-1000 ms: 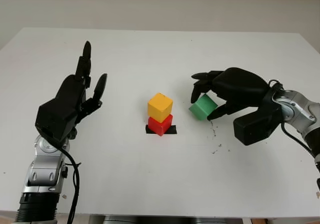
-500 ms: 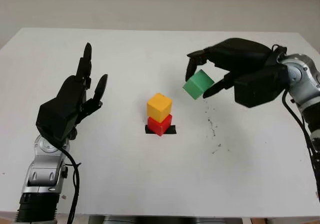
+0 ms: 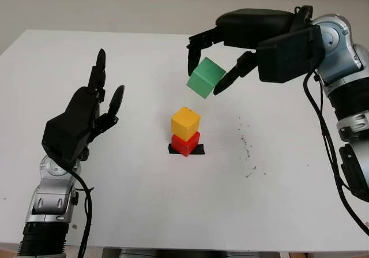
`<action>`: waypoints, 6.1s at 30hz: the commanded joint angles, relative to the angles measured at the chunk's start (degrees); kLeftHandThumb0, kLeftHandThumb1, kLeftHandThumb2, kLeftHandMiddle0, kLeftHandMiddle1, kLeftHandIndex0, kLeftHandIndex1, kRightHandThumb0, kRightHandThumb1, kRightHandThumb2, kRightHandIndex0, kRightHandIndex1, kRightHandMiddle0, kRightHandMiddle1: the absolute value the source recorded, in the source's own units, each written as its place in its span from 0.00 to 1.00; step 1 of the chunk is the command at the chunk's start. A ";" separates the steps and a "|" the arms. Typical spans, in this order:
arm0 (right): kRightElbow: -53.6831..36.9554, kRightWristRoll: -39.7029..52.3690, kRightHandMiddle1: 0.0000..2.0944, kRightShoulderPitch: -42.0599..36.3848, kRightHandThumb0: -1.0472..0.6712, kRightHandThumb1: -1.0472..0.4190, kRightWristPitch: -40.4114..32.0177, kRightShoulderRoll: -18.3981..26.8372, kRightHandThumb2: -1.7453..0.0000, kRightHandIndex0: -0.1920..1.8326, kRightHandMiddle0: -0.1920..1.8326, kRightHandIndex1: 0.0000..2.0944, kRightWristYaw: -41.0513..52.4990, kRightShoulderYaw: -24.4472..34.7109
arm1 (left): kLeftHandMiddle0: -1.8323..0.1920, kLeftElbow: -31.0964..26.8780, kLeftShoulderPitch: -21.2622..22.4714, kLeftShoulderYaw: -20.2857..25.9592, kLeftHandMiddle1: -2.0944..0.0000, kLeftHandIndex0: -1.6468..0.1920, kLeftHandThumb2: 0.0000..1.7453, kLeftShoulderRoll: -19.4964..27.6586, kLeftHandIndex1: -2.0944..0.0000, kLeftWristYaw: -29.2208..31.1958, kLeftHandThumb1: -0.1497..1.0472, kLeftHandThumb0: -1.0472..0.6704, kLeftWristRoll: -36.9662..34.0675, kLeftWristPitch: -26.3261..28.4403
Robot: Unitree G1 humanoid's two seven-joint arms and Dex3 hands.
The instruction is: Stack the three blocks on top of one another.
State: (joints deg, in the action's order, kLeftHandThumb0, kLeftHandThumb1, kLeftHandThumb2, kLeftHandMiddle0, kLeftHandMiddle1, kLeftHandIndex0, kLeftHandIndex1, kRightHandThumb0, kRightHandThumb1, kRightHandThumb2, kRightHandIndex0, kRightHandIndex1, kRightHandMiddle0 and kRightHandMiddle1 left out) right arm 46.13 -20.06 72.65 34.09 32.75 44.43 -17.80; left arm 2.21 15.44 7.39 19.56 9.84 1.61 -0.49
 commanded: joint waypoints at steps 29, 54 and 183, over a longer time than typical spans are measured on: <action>4.69 -1.46 0.71 1.76 0.35 0.09 0.80 -4.97 0.97 0.28 0.31 0.03 2.50 -2.81 | 1.00 -0.96 -0.41 -0.37 1.00 1.00 0.36 -0.52 1.00 -0.32 1.00 0.14 -0.59 -0.75; 1.23 1.80 0.69 -0.75 0.33 0.08 -11.16 -6.00 0.97 0.27 0.30 0.02 7.82 -2.07 | 1.00 -2.20 -0.84 -0.31 1.00 1.00 0.36 -0.47 1.00 0.30 1.00 0.15 -0.75 0.20; -23.71 27.54 0.00 -48.11 0.13 0.00 -22.28 -26.15 0.59 0.00 0.00 0.00 -33.77 24.68 | 1.00 5.16 -0.35 0.05 1.00 1.00 0.38 -5.87 1.00 -3.50 1.00 0.13 -3.08 -6.23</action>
State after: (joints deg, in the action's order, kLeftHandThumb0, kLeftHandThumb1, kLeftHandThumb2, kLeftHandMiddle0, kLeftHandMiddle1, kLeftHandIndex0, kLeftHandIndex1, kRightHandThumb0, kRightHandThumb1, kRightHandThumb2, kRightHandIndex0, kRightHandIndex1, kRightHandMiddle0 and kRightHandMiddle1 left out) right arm 23.98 7.13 25.63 11.84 7.27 11.03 7.06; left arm 6.97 14.41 7.31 14.02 6.17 -1.04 -5.79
